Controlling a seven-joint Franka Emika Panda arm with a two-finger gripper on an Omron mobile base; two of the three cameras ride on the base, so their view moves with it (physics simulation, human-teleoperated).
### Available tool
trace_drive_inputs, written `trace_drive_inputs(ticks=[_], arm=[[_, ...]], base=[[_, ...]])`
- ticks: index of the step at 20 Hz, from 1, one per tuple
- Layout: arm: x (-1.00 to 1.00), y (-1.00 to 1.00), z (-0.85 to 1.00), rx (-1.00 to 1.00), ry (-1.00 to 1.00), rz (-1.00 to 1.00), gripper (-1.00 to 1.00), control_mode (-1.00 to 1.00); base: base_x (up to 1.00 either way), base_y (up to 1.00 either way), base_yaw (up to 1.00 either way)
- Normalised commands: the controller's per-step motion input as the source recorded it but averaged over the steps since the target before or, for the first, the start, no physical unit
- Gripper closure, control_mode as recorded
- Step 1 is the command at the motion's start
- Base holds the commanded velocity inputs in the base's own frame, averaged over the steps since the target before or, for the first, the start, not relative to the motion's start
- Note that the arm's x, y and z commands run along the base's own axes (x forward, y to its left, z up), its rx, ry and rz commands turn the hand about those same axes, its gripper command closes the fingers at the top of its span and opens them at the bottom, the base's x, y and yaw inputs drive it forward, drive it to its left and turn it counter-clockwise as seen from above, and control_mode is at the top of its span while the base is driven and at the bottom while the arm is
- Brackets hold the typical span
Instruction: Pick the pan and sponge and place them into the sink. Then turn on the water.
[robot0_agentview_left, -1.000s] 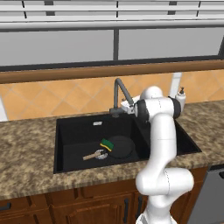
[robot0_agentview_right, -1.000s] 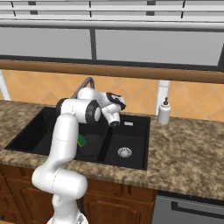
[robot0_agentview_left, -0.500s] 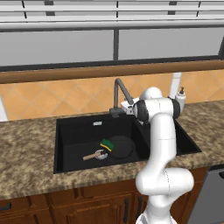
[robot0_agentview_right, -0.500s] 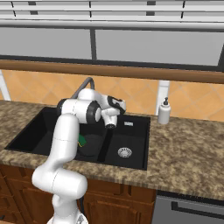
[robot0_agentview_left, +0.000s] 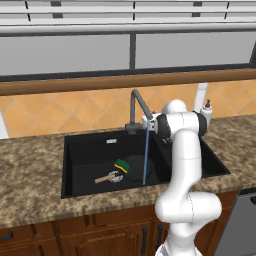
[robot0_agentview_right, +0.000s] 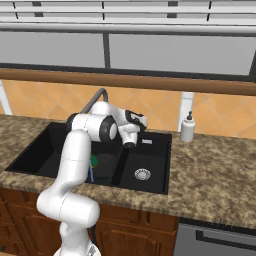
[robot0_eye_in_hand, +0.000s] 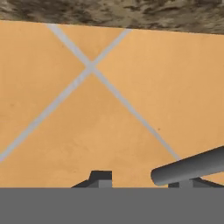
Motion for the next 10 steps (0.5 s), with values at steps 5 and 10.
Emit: trace_drive_inputs(ticks=[5, 10], arm=[[-0.41, -1.0, -0.26, 0.19, -0.01, 0.05, 1.0, -1.0], [-0.94, -1.0, 0.01, 0.33, -0.01, 0.14, 1.0, -1.0]], base=[[0.0, 0.0, 0.0], [0.0, 0.0, 0.0]])
